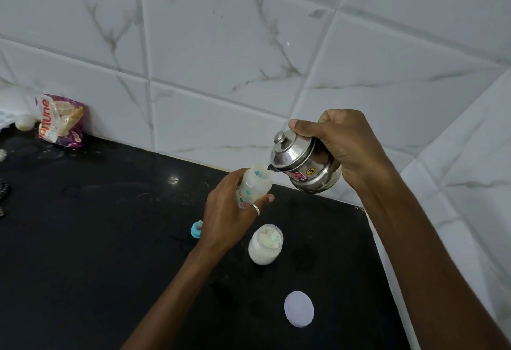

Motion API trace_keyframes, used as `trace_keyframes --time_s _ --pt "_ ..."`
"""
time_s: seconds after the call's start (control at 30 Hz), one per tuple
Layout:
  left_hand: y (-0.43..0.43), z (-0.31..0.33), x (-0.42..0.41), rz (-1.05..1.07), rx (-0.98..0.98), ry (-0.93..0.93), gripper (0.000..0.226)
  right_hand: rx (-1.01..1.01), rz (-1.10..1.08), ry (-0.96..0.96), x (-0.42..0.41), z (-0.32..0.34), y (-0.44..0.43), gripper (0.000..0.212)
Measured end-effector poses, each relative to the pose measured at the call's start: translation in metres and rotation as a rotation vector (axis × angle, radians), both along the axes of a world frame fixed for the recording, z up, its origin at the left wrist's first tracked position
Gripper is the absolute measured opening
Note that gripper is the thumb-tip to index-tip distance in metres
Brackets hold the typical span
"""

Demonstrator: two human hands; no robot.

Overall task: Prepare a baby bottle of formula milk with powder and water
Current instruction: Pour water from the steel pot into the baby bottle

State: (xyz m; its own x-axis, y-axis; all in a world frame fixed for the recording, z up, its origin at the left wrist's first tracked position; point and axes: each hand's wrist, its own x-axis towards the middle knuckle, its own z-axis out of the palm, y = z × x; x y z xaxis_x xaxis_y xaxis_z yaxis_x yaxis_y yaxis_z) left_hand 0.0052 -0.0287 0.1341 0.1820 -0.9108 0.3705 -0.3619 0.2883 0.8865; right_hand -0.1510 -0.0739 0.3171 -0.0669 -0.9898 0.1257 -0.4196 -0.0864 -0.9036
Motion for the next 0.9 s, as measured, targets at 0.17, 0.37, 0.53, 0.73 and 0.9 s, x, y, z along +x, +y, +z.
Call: trace_keyframes --time_s 0.17,0.37,0.53,0.73,0.9 --pt "0.0005 0.0003 -0.0001 -0.003 -0.001 0.003 0.065 -0.003 0.008 0.014 -0.0004 0.0000 -0.0018 0.047" --pt "-0.0005 -0.0008 -0.0014 -0.002 -0.008 -0.007 0.065 -0.005 0.016 0.022 0.0001 -0.0007 -0.0035 0.047" --pt "-0.0013 -0.0017 -0.0010 -0.002 0.002 0.001 0.066 -0.006 0.021 0.034 0.0005 0.0001 -0.0035 0.047" --pt "-0.0013 -0.0019 -0.0004 -0.006 -0.001 0.001 0.066 -0.009 0.024 0.048 0.0008 0.0014 -0.0034 0.046" --pt "-0.0015 -0.0015 0.0003 -0.004 -0.006 0.003 0.064 -0.008 0.025 0.050 0.0016 0.0014 -0.0037 0.046"
